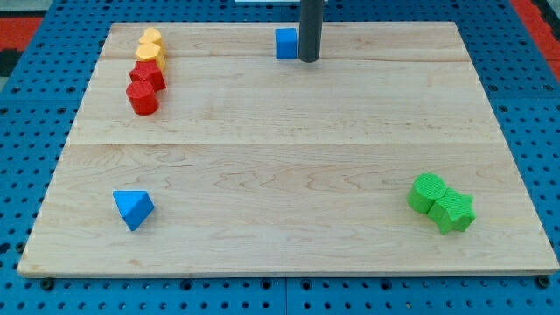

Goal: Group up the blue blocks at the top center

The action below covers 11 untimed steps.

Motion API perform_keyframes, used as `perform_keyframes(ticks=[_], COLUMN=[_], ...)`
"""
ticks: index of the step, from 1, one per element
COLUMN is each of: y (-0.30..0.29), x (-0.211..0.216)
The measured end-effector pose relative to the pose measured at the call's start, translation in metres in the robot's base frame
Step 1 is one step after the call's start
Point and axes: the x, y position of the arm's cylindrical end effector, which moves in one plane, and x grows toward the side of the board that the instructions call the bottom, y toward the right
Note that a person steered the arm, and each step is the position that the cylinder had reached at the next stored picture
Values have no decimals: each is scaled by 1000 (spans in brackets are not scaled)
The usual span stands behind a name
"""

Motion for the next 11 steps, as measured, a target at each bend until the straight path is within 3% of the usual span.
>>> perform_keyframes(ticks=[1, 2, 5, 9, 11], y=[-23, -20, -16, -119, -211], x=[-19, -9, 135, 310, 329])
